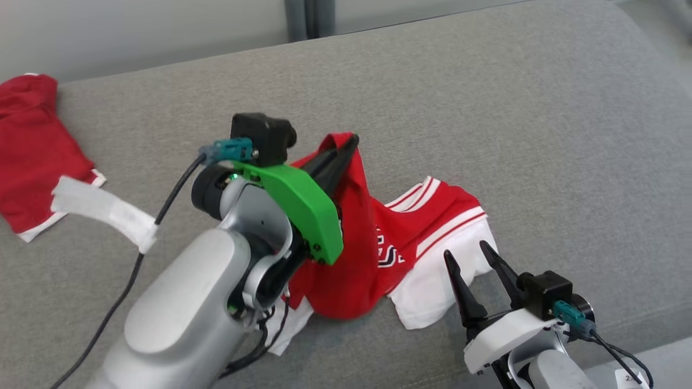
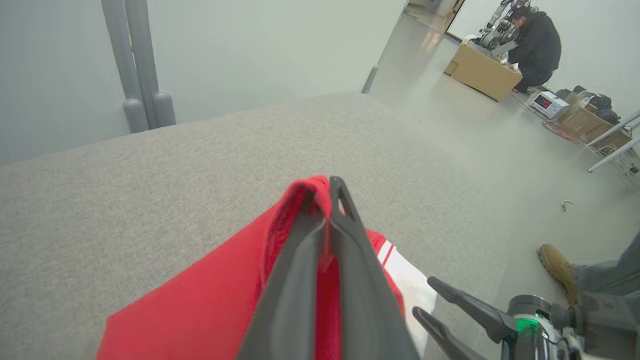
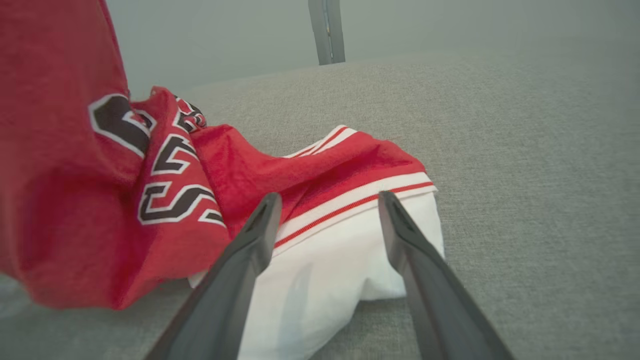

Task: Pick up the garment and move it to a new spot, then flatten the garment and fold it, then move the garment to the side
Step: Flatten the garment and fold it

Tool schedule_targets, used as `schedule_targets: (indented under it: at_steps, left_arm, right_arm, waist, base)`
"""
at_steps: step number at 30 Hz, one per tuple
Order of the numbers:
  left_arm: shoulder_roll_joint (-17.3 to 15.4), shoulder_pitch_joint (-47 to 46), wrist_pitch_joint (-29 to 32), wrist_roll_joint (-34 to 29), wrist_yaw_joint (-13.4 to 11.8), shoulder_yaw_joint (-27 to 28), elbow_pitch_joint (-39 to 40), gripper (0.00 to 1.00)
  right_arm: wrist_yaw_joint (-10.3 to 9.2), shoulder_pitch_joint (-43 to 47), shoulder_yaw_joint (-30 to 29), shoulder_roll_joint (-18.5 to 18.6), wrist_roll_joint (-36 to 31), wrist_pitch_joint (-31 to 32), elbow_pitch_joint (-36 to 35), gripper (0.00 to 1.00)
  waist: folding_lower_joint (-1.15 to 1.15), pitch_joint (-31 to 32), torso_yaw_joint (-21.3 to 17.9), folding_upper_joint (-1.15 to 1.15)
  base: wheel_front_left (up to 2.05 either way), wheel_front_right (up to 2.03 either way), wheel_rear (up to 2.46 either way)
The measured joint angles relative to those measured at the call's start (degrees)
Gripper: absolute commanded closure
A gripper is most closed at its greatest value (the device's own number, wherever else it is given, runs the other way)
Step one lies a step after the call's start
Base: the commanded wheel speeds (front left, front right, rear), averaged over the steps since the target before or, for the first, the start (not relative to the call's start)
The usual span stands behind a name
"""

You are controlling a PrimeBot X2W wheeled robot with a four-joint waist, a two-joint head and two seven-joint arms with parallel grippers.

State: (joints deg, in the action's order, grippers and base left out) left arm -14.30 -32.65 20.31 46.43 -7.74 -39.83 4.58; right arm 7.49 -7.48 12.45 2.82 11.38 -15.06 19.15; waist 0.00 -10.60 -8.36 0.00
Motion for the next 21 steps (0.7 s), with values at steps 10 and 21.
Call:
schedule_targets:
  at_steps: [10, 21]
  left_arm:
    - [4.6, -14.6, -9.1, -7.5, 0.5, 0.8, -28.2, 1.0]
    - [3.8, -19.1, -15.0, -13.5, 7.4, -4.9, -50.2, 0.0]
  right_arm:
    - [0.0, -0.9, 3.7, 0.1, 3.8, 0.0, 0.2, 0.0]
    - [0.0, 0.2, 2.3, 0.1, 5.5, 0.0, -0.3, 0.0]
  waist:
    - [0.0, -2.2, -11.7, 0.0]
    - [0.0, -5.5, -21.5, 0.0]
  base:
    - [0.0, 0.0, 0.0]
    - [0.0, 0.0, 0.0]
